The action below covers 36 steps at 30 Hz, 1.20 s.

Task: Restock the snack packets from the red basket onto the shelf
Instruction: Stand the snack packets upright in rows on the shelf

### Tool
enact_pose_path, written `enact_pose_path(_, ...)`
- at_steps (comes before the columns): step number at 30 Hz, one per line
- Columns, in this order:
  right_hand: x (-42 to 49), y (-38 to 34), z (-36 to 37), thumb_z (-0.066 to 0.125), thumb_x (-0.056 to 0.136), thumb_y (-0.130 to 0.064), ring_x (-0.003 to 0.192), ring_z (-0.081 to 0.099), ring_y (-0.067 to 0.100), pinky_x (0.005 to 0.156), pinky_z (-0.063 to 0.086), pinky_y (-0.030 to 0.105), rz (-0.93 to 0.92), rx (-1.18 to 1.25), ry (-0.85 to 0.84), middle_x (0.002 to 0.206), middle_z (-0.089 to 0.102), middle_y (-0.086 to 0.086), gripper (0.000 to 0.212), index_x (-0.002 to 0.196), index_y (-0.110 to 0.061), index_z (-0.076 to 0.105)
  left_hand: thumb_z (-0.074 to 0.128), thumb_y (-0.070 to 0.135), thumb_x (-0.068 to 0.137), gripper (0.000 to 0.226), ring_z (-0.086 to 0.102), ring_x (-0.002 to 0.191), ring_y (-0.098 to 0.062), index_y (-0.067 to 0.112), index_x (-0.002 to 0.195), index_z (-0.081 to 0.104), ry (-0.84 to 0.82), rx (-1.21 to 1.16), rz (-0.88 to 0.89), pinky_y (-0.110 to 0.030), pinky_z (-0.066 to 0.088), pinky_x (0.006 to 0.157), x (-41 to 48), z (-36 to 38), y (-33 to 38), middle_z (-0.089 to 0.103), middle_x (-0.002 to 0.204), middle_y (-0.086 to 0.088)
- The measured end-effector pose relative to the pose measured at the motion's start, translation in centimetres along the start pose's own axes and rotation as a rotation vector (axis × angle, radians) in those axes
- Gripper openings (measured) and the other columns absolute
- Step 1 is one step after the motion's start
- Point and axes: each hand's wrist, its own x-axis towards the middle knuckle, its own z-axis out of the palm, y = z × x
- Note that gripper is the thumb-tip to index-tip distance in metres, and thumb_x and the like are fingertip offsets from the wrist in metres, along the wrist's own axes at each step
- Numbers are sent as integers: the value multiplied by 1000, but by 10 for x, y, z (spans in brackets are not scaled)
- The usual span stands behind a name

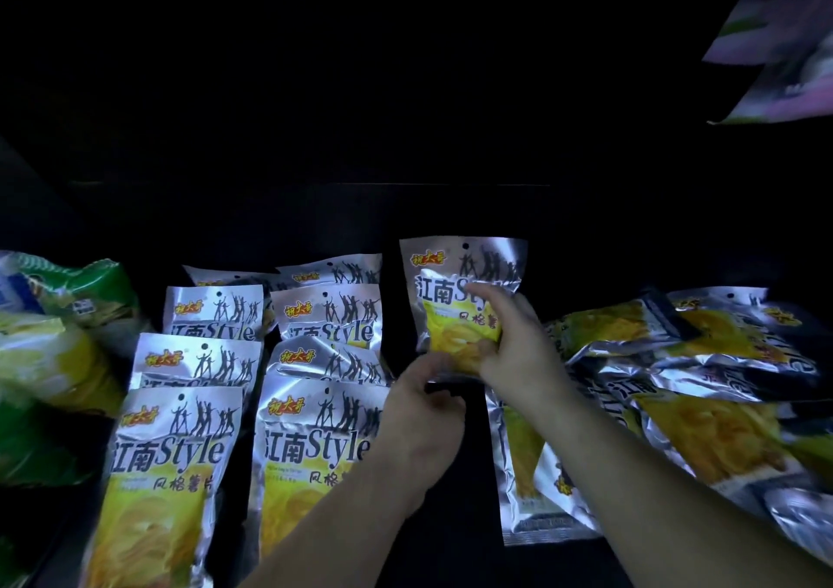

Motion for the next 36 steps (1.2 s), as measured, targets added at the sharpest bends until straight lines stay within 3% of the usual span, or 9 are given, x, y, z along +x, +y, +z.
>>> enact_pose_path(6,-7,21,6,53,92,9,125,40,7,69,37,-5,59,22,-62,149,30,-8,78,148,-44,43,60,4,94,65,57,55,19,41,146,45,-127,-26,-59,-4,46,53,8,1,-7,67,104,19)
enact_pose_path(8,-12,21,2,56,95,3,128,33,-1,79,31,-6,23,0,-13,158,24,-12,68,146,-42,48,59,1,94,72,55,54,23,42,150,41,-172,-47,-64,-3,46,57,13,5,-10,70,94,29)
enact_pose_path(10,-18,20,-5,63,96,-10,127,45,4,90,40,6,-53,-78,86,151,35,-12,56,142,-39,54,59,-1,93,77,55,54,19,44,153,38,-213,-46,-75,-7,47,60,18,9,-13,67,74,39)
enact_pose_path(13,-29,20,-19,68,94,-28,108,59,10,75,56,36,-106,-259,141,129,48,-16,46,137,-40,57,62,4,92,84,52,57,15,53,153,32,-238,-3,-78,-10,47,63,21,13,-15,65,75,36)
enact_pose_path(19,-50,31,-46,72,90,-31,101,61,19,70,51,32,-116,-428,217,116,59,-11,40,129,-32,65,62,3,91,93,59,75,-3,56,155,20,-268,47,-71,-22,51,69,29,22,-9,67,93,22)
enact_pose_path(27,-54,40,-55,78,84,-24,108,58,26,82,56,45,-161,-517,241,113,61,0,41,125,-22,70,51,-1,96,70,61,77,-13,42,150,43,-107,47,11,-20,52,64,19,25,-20,63,117,17)
enact_pose_path(30,-56,41,-68,77,81,-28,127,47,32,97,47,53,-155,-647,345,132,54,7,43,124,-24,71,52,2,97,59,64,75,-9,40,143,51,-51,18,27,-21,54,65,18,29,-28,62,119,18)
enact_pose_path(33,-58,48,-86,71,85,-39,147,21,43,113,28,60,-37,-761,346,160,27,15,52,136,-33,60,54,5,98,47,63,68,-6,36,133,60,-10,-6,37,-16,52,61,12,46,-27,71,103,7)
enact_pose_path(36,-64,59,-97,58,93,-50,149,17,40,120,20,59,149,-677,169,165,13,9,57,148,-41,45,58,5,99,38,64,75,-23,27,128,65,-115,-165,-65,-33,58,68,6,70,-15,70,86,-8)
